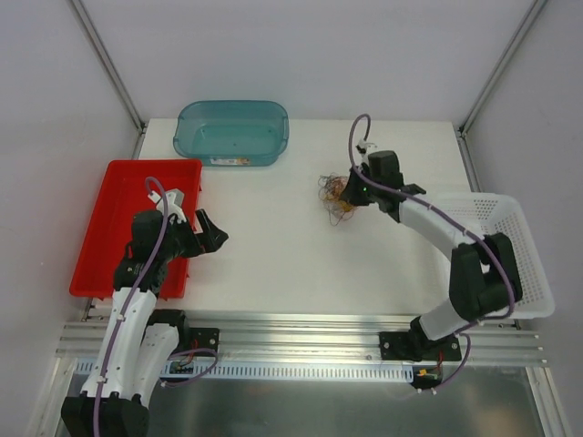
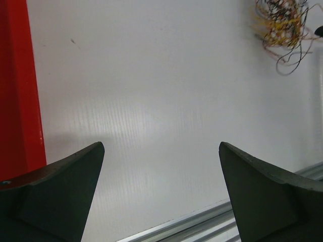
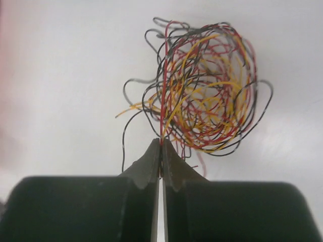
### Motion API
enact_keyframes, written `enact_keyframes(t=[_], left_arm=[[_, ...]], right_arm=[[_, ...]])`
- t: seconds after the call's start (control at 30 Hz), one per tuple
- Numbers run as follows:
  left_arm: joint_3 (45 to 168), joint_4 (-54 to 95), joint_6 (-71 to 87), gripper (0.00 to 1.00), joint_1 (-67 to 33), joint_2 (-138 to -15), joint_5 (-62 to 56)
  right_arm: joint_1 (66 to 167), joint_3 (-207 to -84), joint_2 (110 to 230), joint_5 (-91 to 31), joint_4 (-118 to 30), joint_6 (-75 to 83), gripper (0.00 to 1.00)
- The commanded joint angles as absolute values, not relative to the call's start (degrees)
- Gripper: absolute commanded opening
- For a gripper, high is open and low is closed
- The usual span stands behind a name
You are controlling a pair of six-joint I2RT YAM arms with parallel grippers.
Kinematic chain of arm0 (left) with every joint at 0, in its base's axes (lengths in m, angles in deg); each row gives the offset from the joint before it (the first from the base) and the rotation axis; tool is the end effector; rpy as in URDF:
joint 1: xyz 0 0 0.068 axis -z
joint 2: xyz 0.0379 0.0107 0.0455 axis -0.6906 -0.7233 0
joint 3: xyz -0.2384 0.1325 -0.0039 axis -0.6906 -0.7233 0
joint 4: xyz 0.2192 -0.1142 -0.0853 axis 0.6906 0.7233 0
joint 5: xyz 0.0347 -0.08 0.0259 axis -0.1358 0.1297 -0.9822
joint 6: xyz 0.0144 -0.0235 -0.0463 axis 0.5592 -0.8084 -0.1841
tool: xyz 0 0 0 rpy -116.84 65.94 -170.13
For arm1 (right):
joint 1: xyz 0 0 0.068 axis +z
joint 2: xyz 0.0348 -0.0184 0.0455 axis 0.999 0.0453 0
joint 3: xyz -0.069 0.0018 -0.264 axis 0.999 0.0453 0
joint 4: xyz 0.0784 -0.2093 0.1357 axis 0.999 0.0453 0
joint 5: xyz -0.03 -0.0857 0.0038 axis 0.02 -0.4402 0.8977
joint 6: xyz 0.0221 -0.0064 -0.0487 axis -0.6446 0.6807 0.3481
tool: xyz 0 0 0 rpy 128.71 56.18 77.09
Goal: Untangle the cables
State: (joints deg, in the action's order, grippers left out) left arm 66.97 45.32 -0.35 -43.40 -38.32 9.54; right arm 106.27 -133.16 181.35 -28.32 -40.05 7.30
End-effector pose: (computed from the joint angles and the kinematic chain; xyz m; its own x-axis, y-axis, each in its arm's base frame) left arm 0.1549 -0.0135 0.2636 -0.5438 -0.3151 -0.7778 0.1459 0.8772 -0.4574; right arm 0.3427 0.1233 0.2479 -0.5597 -0.1267 -0.8190 -0.4139 0.8989 0.1439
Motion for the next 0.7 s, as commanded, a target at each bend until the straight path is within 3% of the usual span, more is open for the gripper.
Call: enact_keyframes(t=[0.0, 0.27, 0.37, 0.4, 0.5, 0.67], left_arm=[[66.82, 41.70, 0.13, 0.99, -43.85, -38.38, 15.43], [65.94, 39.85, -2.51, 0.99, -40.87, -41.89, 24.05], [65.24, 38.54, -6.54, 0.99, -35.69, -41.20, 21.35], [63.93, 37.92, -9.95, 0.99, -33.50, -40.84, 20.37], [61.64, 34.32, -15.41, 0.99, -25.50, -39.26, 15.56], [57.86, 31.07, -26.85, 0.99, -12.07, -39.34, 4.31]], right_arm=[[114.45, -124.99, 170.44, -26.30, -37.90, 9.71, 0.01], [136.06, -113.73, 158.36, -34.99, -37.99, 4.98, 0.03], [141.95, -113.11, 157.13, -37.37, -36.16, 4.35, 0.26], [143.20, -113.37, 156.95, -37.37, -35.36, 4.35, 0.44], [147.25, -113.55, 154.59, -41.50, -33.77, 3.83, 0.63], [148.13, -112.06, 148.08, -46.32, -31.59, 1.63, 0.67]])
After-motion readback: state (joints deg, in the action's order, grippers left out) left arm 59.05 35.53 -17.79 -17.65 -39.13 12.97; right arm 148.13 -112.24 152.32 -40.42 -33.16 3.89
